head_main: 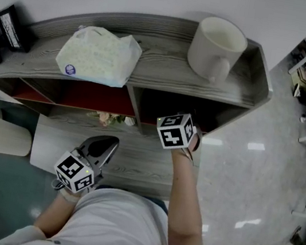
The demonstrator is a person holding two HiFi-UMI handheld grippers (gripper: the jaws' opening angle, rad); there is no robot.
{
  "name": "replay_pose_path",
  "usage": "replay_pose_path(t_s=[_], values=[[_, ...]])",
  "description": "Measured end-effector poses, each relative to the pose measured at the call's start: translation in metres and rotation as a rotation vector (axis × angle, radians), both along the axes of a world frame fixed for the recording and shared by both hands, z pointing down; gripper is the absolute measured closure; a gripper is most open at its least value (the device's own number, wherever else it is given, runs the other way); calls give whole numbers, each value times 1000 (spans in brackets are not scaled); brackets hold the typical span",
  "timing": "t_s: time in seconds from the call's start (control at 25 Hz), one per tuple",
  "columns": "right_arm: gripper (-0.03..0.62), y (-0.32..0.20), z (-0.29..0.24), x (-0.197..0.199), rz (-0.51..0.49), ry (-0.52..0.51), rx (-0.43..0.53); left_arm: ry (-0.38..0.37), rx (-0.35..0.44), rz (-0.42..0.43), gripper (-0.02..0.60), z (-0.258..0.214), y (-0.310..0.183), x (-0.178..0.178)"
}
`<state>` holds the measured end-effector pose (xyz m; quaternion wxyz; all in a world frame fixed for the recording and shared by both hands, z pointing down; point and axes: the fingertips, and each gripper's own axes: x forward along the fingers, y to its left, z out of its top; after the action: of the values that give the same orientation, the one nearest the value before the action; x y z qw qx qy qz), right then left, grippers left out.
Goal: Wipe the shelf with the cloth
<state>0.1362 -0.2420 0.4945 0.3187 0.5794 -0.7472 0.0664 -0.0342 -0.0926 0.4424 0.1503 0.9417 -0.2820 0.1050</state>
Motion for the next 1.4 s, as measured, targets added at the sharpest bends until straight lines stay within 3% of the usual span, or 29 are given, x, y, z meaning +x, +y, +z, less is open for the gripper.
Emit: replay_pose_path(t_s=[0.48,0.84,0.96,1.12,1.4], values=[[499,0,2,-65,-140,-117,-85,0,6,-18,566,-2,0,-4],[500,-4,-5,-79,-118,-340,-162,4,9,-39,566,-3,-2,-9],[502,-8,-14,-77,-74,-537,-183,6,8,-39,566,-3,-2,-9],[508,-8,-34,-78,-20,-951,-183,12,11,-42,566,-4,-3,-10],[508,-5,-50,-79,7,-1287,-133,0,14,-30,566,-5,-1,-7]])
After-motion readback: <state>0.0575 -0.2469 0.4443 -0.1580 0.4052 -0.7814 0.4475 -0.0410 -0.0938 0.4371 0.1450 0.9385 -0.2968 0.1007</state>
